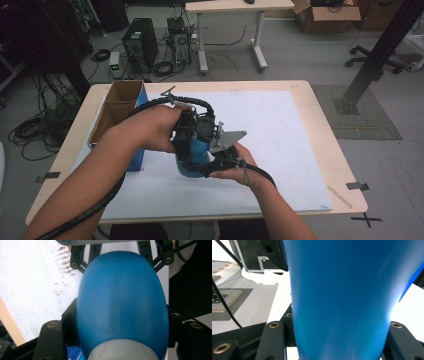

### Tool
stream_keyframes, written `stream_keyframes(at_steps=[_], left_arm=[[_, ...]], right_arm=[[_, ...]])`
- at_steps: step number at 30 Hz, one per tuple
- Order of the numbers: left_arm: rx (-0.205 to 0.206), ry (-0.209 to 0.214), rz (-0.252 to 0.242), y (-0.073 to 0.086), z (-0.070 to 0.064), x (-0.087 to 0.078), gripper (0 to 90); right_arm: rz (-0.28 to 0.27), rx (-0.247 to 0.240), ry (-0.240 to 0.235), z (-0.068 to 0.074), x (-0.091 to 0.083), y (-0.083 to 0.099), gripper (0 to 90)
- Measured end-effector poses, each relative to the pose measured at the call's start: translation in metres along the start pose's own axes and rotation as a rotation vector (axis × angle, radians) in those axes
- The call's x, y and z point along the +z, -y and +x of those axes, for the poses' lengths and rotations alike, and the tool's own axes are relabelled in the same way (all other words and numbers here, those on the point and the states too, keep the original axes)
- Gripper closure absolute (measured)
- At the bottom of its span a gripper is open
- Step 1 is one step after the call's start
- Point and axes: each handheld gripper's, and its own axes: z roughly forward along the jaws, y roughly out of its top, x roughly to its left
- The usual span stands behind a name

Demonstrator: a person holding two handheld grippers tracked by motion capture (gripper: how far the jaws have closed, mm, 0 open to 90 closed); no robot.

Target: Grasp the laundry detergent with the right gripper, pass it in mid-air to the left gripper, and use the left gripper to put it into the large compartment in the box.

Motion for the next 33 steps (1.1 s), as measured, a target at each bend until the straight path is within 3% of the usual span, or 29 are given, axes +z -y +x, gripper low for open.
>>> stream_keyframes(at_steps=[3,9,16,21,25,27,33], left_arm=[[-0.011,0.022,0.006,0.000,0.001,0.000,37.9],[-0.009,-0.002,0.013,-0.003,-0.001,-0.005,38.4],[-0.012,0.002,0.006,-0.003,0.000,-0.011,38.6],[-0.018,0.006,0.003,-0.002,0.001,-0.015,38.6],[-0.021,0.011,-0.005,-0.002,0.001,-0.016,38.7],[-0.021,0.002,-0.003,-0.002,0.002,-0.019,38.7],[-0.029,-0.002,0.006,0.000,0.004,-0.023,38.7]], right_arm=[[0.007,-0.003,-0.001,0.001,0.000,0.000,45.0],[-0.010,-0.018,0.009,0.001,-0.001,0.000,44.3],[-0.043,-0.027,0.014,0.002,-0.004,-0.003,43.5],[-0.068,-0.007,0.006,0.001,-0.005,-0.001,42.3],[-0.080,-0.005,0.011,0.002,-0.006,0.000,39.5],[-0.075,0.009,0.017,0.002,-0.006,0.001,31.3],[-0.092,0.035,0.036,0.001,-0.007,0.005,25.4]])
